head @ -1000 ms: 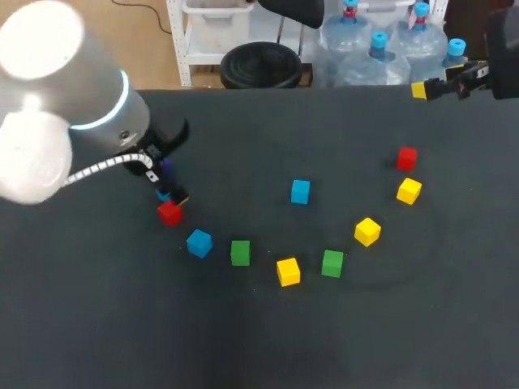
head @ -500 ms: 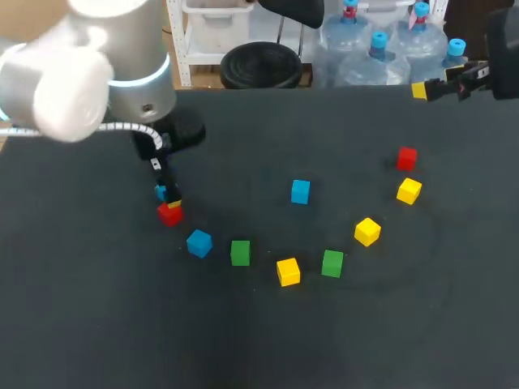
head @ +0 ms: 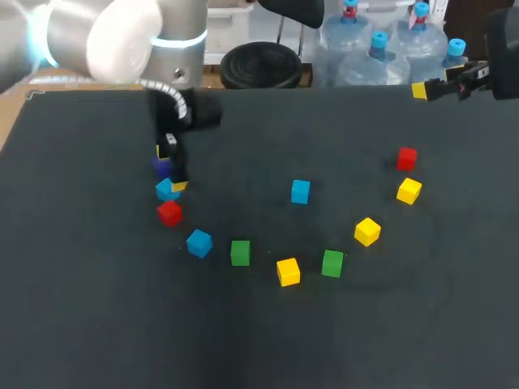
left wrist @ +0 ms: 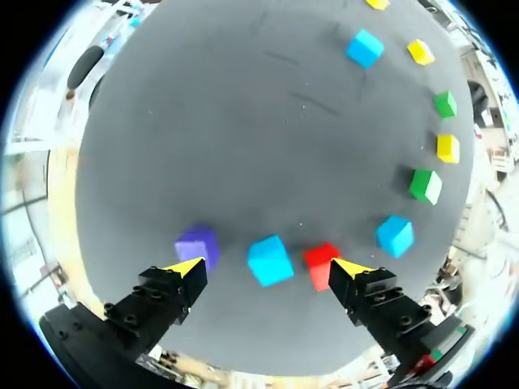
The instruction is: Place the blue cubes, place green cubes on the blue cubes, place the yellow cubes on the green cubes, then place the red cubes on the yellow cubes, and place purple cube on the red cubes.
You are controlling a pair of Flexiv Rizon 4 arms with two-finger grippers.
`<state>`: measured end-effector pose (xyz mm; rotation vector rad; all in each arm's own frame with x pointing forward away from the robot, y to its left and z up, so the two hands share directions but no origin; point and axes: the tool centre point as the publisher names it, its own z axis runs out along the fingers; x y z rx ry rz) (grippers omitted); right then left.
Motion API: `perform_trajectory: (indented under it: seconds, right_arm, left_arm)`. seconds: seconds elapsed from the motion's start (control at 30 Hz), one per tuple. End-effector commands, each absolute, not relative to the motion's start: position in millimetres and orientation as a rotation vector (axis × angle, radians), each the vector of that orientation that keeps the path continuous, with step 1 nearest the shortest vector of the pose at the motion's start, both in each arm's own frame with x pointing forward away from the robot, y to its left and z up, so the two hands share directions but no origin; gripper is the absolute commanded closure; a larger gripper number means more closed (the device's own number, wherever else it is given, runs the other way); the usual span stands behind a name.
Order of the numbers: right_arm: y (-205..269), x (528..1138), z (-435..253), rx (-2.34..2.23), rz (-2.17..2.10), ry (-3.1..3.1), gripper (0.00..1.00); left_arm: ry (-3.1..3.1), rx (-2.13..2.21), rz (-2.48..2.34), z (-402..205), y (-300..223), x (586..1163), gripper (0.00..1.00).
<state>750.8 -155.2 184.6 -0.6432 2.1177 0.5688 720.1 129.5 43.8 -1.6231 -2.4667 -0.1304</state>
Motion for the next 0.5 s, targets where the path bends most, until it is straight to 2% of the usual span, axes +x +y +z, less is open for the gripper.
perform_trajectory:
  seconds: [0.03, 0.23, 0.5]
  right_arm:
    - [-154.6, 751.1, 184.3, -0.643, 0.567, 2.118, 0.0]
    - [-154.6, 751.1, 184.3, -0.643, 0.567, 2.118, 0.0]
    - [-154.6, 751.1, 184.3, -0.643, 0.567, 2.118, 0.0]
  left_arm:
    - [-2.528, -1.496, -0.168, 69.9, 122.1, 706.4, 0.0]
    - [-2.695, -1.332, -0.022, 67.7, 122.9, 679.8, 0.0]
    - [-3.001, -1.043, -0.084, 46.9, 133.4, 678.6, 0.0]
